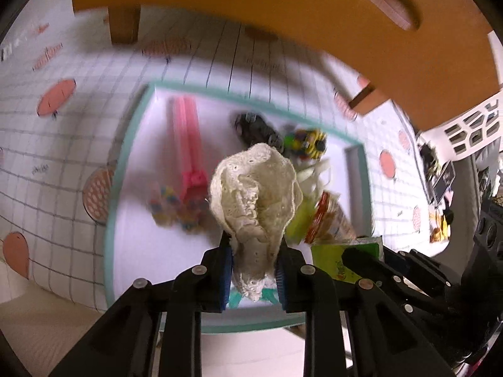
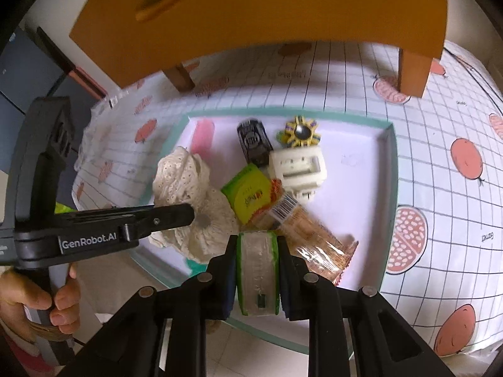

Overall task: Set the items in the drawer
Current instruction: 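Carry both items into the open drawer and open both tools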

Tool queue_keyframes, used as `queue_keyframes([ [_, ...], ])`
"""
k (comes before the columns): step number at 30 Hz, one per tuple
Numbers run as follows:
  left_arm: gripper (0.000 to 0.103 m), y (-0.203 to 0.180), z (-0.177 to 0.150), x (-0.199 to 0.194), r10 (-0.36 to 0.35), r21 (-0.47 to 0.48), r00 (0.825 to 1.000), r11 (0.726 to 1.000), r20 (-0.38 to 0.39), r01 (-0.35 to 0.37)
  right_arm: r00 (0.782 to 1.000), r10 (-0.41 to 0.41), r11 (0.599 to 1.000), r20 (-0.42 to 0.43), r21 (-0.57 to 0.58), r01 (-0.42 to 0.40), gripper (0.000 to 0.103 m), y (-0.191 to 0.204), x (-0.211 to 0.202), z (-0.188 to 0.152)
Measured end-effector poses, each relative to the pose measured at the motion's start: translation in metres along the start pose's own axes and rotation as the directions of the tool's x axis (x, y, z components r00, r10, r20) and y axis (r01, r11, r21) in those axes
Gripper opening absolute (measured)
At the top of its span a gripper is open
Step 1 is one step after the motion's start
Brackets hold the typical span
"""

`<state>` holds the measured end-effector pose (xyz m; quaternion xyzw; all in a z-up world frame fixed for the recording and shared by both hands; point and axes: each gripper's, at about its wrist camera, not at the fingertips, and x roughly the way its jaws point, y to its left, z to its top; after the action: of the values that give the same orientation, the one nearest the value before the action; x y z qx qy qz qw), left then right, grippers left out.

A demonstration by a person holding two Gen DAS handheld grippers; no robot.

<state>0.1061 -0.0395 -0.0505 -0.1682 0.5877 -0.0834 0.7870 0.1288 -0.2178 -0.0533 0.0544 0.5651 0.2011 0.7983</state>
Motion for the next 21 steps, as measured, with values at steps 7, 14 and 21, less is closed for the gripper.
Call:
queue_keyframes([
  [7,0.024,-0.010,0.014,-0.065,-0.110,0.031,0.968,0.994,0.223,0.106,0.984,0.033,0.999,0.175,0.003,-0.034,0.024,0.007,-0.044,0.016],
  [14,0.024,-0.038,0.034,-0.152,-0.211,0.158,0.875,0.975,0.436,0.156,0.913,0.076,0.997,0.400,-0.051,-0.060,0.024,0.026,-0.116,0.047],
  [21,0.024,-0.058,0.084,-0.210,-0.237,0.218,0.787,0.967,0.569,0.134,0.816,0.102,0.991,0.569,-0.130,-0.034,0.024,0.043,-0.178,0.101],
])
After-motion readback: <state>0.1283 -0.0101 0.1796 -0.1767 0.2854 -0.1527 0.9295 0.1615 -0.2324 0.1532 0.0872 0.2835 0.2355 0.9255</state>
